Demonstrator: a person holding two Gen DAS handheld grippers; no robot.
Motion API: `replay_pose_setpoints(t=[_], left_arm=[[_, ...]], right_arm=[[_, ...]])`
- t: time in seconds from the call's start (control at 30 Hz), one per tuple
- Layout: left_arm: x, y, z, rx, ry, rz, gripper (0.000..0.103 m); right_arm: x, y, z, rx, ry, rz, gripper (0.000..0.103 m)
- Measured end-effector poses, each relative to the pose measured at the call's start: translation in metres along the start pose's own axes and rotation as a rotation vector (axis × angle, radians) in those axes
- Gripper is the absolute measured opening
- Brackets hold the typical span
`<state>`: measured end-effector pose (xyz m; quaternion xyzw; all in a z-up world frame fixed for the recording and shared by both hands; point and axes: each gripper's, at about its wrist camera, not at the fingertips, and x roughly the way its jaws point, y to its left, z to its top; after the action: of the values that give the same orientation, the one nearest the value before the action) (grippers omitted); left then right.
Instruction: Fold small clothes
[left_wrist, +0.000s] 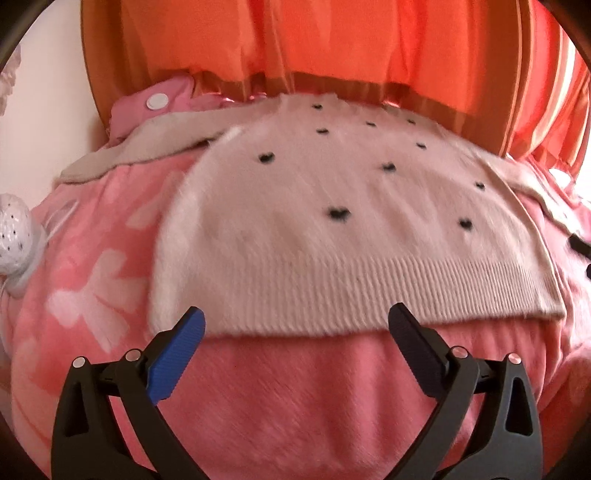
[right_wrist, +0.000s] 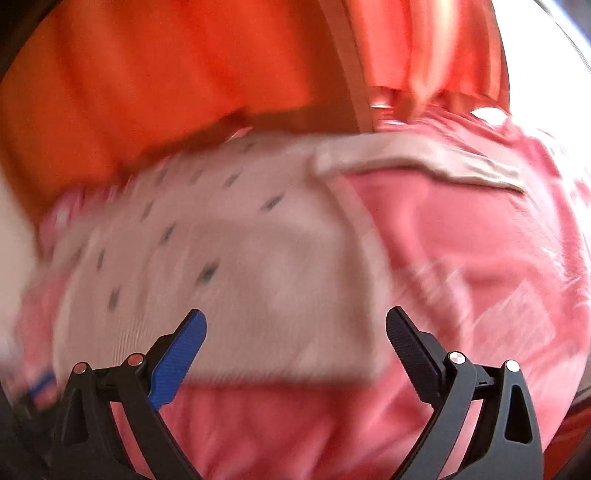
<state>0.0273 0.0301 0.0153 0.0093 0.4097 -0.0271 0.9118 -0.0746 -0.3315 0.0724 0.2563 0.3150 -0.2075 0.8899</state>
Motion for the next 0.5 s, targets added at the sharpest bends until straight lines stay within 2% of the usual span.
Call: replay_pose_setpoints(t=[0.1,0.27,0.4,0.47,0.5], left_arm=[[0.008,0.012,0.017,-0.017,-0.004,0.003,0.097],[0.026,0.021,0.036,-0.081,0.010,-0.026,0.097],[0.044,0.020,0.048,-0.123,0.011,-0.036,0.097],[0.053,0.018,0.053,-0.129,0.012,-0.043,0.097],[0.058,0.017,0.056,-0.131,0.013,-0.047,0.097]], right_arm=[[0.025,-0.079,0.054,0.243,-0.016,-0.001,0.097],[0.078,-0.184,0.114,0.478,-0.082,-0.106,0.094],[0.120,-0.229,0.144,0.546,-0.065,-0.200,0.084],[0.139,-0.242,0.151,0.561,-0.045,-0.220,0.078],[0.151,-0.249,0.154,0.582,-0.030,-0.220,0.071]])
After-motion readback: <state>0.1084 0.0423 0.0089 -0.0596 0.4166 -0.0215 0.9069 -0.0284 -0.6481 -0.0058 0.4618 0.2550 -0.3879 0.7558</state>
